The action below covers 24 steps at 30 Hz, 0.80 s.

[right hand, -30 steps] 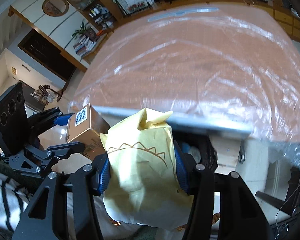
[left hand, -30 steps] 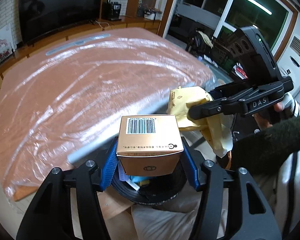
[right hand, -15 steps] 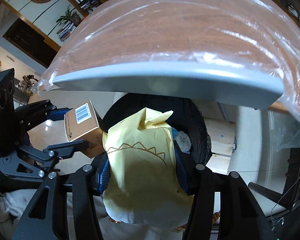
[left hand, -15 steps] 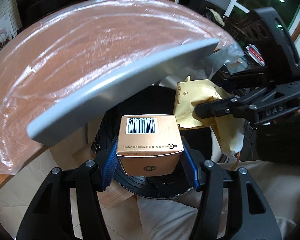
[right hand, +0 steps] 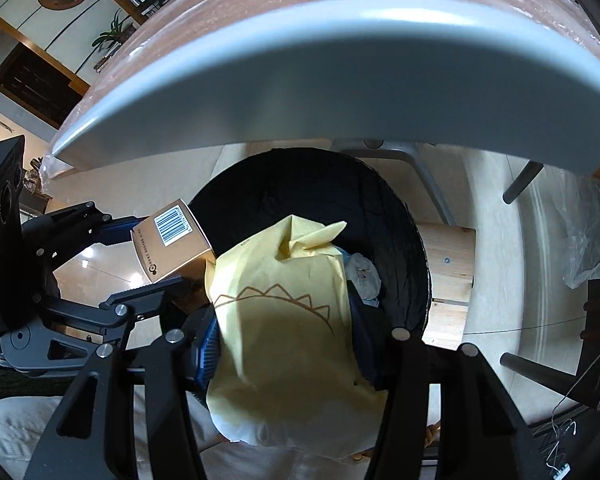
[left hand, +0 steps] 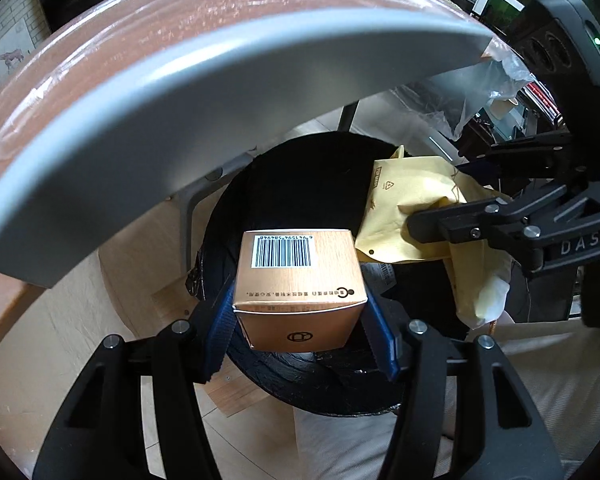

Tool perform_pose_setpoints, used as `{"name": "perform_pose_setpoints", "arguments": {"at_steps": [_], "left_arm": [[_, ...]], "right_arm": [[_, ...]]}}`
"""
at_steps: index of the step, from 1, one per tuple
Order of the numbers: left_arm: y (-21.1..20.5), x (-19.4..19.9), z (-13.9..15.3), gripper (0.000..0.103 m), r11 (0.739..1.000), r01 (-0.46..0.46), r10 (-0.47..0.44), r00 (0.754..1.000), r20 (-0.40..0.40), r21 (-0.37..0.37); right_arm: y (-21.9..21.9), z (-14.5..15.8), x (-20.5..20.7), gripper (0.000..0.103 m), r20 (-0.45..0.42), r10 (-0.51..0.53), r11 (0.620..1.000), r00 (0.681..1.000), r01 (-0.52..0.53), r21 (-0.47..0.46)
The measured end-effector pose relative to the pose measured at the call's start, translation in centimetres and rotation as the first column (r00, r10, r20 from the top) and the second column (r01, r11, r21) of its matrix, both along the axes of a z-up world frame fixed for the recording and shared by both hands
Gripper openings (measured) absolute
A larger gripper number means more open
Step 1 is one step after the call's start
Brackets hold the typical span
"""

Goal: Collect trash

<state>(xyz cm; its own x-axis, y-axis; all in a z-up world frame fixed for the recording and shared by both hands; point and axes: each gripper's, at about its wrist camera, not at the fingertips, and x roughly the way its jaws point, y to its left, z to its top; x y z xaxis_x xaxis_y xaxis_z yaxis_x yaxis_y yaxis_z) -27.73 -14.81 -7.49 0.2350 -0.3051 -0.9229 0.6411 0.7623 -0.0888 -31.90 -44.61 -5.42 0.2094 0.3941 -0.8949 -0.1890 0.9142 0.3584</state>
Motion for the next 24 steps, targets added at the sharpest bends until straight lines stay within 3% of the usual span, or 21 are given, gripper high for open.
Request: {"name": "perform_pose_setpoints", "arguments": {"at_steps": [8,12,14,16,19,21,22,24], "left_arm": [[-1.5,0.7,-1.8,0.059,1.0,0.003,-0.003,1.0,-0.011,0.025],[-1.6,0.4,-1.6,0.061,0.999,0.023,-0.023,1.0,-0.008,0.023],[-1.3,0.1,-1.3,0.068,1.0,0.021,-0.021,1.0,-0.009,0.019],[-0.8,-0.2,-0.4,0.068,1.0,0.021,-0.021,1.0,-0.002,0.02],[0.6,-1.0,3.1,0.068,1.0,0.029,-0.029,0.999,0.044,0.004],[1.6,-1.5,6.3,0.068,0.998,0.039,-0.035,0.996,0.077,-0.057],[2.2,-1.6,8.4,0.072,0.994,0.042,-0.031,0.994,0.104,-0.1],[3.5,-1.1,13.1,0.092,0.979,0.036,0.004,0.981,0.194,-0.201]], "right_arm": [[0.9,-1.5,0.4,0.054,0.002,0.013,0.999,1.0,-0.013,-0.044],[0.4,-1.3,0.3,0.074,0.012,-0.008,0.999,1.0,0.008,-0.034],[-0.1,-0.6,0.0,0.076,0.016,-0.018,0.999,1.0,0.018,-0.034],[-0.7,0.2,-0.3,0.076,0.004,-0.019,0.999,1.0,0.019,-0.037],[-2.0,3.1,-1.3,0.076,0.021,-0.011,0.999,1.0,0.012,-0.036],[-3.1,6.3,-1.9,0.076,0.07,-0.006,1.0,0.998,0.006,0.002],[-3.7,8.6,-2.1,0.076,0.117,-0.007,1.0,0.993,0.005,0.019],[-4.8,12.3,-1.8,0.081,0.223,-0.019,1.0,0.975,0.013,0.027]]}}
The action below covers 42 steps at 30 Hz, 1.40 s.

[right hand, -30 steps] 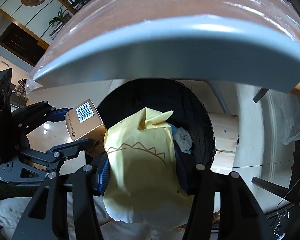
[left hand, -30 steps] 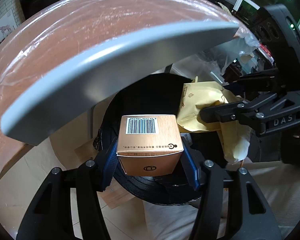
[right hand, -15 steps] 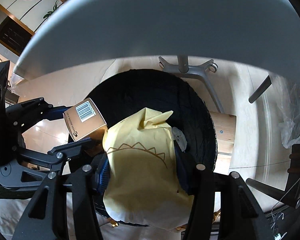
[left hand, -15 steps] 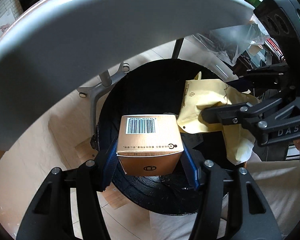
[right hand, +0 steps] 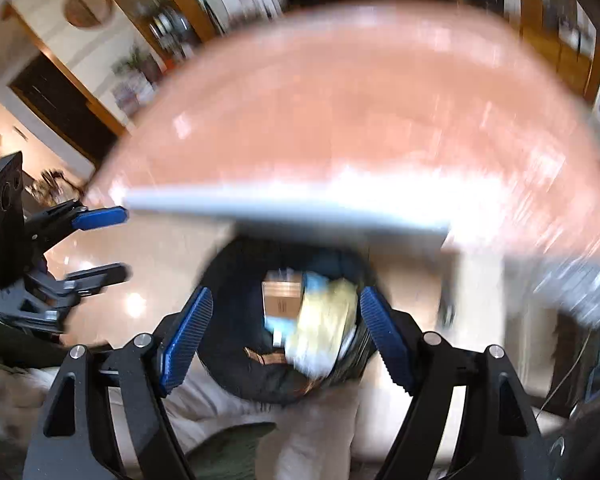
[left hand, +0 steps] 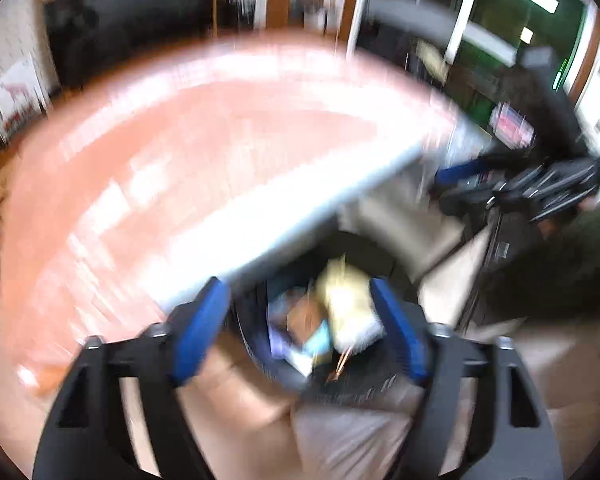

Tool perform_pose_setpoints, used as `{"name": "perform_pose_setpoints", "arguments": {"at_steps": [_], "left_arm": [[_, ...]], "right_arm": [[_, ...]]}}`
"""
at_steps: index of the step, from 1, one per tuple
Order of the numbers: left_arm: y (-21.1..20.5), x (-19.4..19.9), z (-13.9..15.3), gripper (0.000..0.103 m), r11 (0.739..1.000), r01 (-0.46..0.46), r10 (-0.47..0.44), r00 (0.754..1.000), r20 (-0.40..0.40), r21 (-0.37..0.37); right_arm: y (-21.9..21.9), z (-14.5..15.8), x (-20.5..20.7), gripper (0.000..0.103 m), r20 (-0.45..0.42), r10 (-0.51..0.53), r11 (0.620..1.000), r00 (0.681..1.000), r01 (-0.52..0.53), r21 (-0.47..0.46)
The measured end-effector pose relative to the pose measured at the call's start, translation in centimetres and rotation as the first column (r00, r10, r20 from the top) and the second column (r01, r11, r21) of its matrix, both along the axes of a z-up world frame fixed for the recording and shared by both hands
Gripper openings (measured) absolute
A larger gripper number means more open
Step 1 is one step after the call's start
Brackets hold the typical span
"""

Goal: Collect trash

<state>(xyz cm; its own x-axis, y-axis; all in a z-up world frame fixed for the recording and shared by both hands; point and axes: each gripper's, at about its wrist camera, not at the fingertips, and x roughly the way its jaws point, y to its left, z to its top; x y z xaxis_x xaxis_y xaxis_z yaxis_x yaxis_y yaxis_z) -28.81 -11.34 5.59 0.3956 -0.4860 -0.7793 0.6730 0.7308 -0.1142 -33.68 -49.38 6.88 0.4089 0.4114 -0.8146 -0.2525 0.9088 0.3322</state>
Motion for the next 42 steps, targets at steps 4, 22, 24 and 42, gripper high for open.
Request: {"name": "perform_pose_setpoints", "arguments": {"at_steps": [4,22,24,42], "left_arm": [[2.7,5.8,4.9,0.101,0.98,-0.173,0.186,0.969,0.161,-0.095],[10.1,28.5,-5.7,0.101,0.77,-0.636,0.636,0.771,0.008,0.042],[10.6,28.5,-5.6,0.101,0.762,-0.645,0.646,0.763,0.009,0.049],[10.3,30.4,-6.1,0.102,0.748,-0.652,0.655,0.755,0.016,0.126]], "right_arm": [[-3.5,4.1,4.8,0.099,0.22,-0.122,0.989,0.968,0.138,-0.056],[-14.0,-3.9,25.8,0.099,0.178,-0.389,0.873,0.904,0.423,-0.242],[-14.2,-4.5,26.0,0.099,0.169,-0.391,0.871,0.905,0.423,-0.25],[-13.3,-4.6,26.8,0.099,0.16,-0.387,0.856,0.908,0.418,-0.303]]}}
